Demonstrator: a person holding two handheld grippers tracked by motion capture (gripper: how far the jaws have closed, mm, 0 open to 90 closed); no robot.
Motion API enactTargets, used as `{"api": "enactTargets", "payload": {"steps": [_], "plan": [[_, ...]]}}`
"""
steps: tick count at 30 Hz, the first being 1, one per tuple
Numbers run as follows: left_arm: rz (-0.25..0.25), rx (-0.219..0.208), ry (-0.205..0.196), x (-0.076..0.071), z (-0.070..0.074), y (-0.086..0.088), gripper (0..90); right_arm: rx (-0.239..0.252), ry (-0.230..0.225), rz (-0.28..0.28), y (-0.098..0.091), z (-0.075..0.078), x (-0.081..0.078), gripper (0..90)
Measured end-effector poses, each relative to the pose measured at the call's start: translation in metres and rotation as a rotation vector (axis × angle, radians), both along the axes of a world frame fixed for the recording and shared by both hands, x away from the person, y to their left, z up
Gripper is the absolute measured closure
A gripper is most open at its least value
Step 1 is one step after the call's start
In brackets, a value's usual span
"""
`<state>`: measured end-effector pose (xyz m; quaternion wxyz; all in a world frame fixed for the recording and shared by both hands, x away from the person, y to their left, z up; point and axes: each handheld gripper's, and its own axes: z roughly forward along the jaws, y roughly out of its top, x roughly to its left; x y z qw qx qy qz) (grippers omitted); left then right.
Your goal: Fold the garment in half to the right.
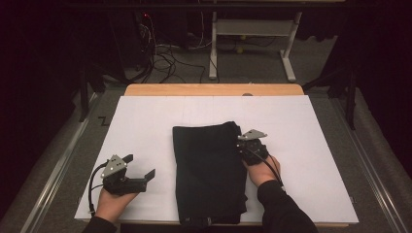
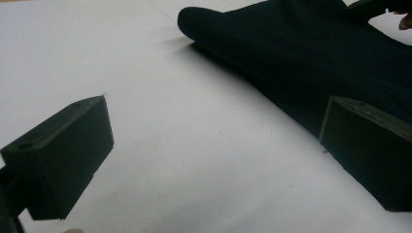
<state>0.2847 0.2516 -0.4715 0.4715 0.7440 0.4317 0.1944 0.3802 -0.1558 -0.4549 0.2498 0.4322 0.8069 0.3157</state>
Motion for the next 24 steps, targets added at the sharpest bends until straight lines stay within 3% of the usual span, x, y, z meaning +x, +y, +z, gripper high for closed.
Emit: {"api": "enactTargets", "payload": {"steps": [3, 9, 16, 24], "plan": [[0.002, -0.006, 0.002, 0.0, 0.0, 0.0, 0.0, -0.01, -0.027, -0.016, -0.008, 0.004, -0.005, 89.5], [-0.008, -0.008, -0.007, 0.001, 0.001, -0.003, 0.0, 0.029, -0.04, -0.047, -0.038, 0.001, -0.016, 86.5], [-0.031, -0.006, -0.004, 0.003, -0.002, -0.008, 0.0, 0.138, -0.054, -0.088, -0.083, -0.009, -0.037, 80.8], [-0.026, -0.02, -0.01, 0.003, -0.001, -0.007, 0.0, 0.258, -0.133, -0.052, -0.117, -0.006, -0.079, 74.2]]}}
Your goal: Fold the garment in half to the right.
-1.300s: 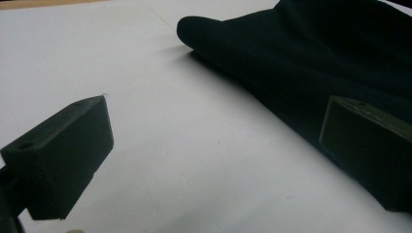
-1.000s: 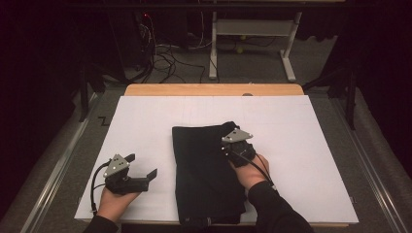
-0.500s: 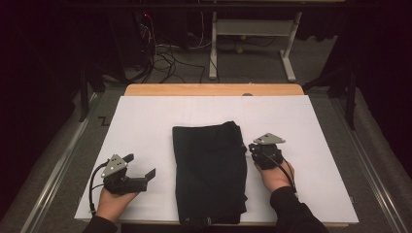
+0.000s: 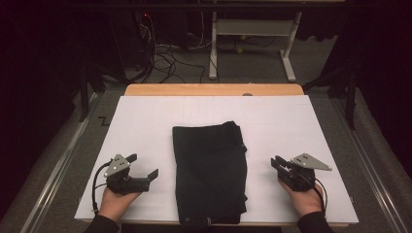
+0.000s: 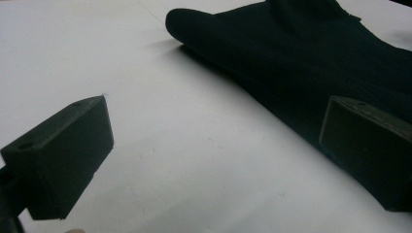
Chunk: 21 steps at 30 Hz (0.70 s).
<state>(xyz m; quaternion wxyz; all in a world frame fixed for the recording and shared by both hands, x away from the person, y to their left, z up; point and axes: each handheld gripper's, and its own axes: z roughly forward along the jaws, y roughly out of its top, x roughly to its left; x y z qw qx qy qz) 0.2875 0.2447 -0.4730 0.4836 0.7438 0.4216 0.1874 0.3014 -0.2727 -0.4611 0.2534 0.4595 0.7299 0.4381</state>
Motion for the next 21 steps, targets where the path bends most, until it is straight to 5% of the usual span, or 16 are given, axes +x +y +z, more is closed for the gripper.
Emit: {"api": "enactTargets", "payload": {"steps": [7, 16, 21], "plan": [[0.0, -0.002, -0.006, -0.001, 0.002, -0.002, 0.0, 0.05, -0.023, 0.017, -0.007, -0.002, -0.025, 60.6], [-0.005, 0.005, -0.002, 0.0, 0.001, -0.003, 0.0, 0.066, -0.016, 0.041, -0.006, -0.009, -0.019, 35.6], [-0.003, 0.003, -0.007, -0.001, 0.002, -0.001, 0.0, 0.065, -0.052, 0.04, -0.006, -0.006, -0.022, 18.8]]}}
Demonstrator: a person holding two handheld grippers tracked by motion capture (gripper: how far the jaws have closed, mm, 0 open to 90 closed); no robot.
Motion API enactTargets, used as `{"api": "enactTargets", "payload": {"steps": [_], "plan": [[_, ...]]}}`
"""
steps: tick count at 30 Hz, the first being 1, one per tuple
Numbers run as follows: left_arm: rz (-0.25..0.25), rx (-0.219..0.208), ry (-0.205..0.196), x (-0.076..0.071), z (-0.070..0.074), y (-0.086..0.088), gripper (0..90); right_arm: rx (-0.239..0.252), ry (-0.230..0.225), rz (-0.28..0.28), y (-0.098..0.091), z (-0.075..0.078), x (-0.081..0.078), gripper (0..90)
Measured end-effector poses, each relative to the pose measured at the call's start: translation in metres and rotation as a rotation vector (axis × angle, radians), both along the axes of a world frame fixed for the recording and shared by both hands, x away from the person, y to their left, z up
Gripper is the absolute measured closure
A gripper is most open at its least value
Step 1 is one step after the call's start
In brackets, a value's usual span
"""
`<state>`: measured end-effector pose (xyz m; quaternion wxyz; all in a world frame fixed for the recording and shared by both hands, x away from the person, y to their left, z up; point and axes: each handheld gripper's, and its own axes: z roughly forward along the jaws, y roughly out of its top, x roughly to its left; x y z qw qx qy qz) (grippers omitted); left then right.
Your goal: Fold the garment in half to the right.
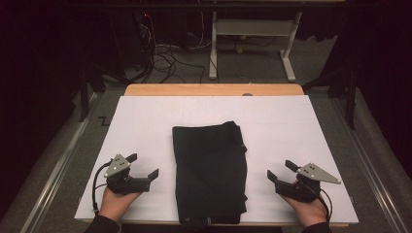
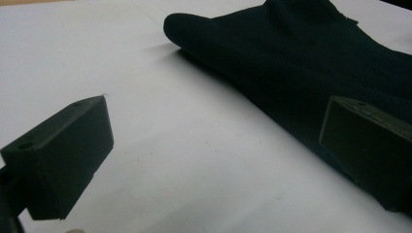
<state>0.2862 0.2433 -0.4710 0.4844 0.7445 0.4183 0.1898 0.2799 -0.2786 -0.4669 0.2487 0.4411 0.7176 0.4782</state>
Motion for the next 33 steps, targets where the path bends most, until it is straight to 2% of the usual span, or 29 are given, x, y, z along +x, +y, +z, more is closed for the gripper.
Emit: {"api": "enactTargets", "payload": {"steps": [3, 5, 6, 8, 19, 23, 33], "plan": [[0.001, -0.005, 0.0, 0.0, 0.0, 0.001, 0.0, 0.004, -0.022, -0.016, -0.003, 0.002, -0.002, 11.6], [0.001, -0.007, 0.002, 0.0, 0.0, 0.001, 0.0, 0.01, -0.03, -0.038, -0.004, 0.004, -0.003, 1.8], [0.001, -0.006, 0.003, 0.0, 0.0, 0.001, 0.0, 0.014, -0.033, -0.048, -0.004, 0.005, -0.004, 0.3], [0.0, -0.007, 0.0, 0.0, 0.0, 0.001, 0.0, 0.031, -0.045, -0.055, -0.006, 0.008, -0.007, 0.2], [0.016, -0.02, -0.007, 0.0, 0.001, 0.005, 0.0, 0.032, -0.118, -0.026, -0.015, 0.013, -0.023, 0.1], [0.014, -0.015, -0.004, 0.0, 0.0, 0.004, 0.0, 0.046, -0.122, -0.034, -0.017, 0.012, -0.024, 0.1], [0.02, -0.017, -0.004, 0.0, 0.001, 0.004, 0.0, 0.046, -0.127, -0.03, -0.017, 0.011, -0.023, 0.1]]}}
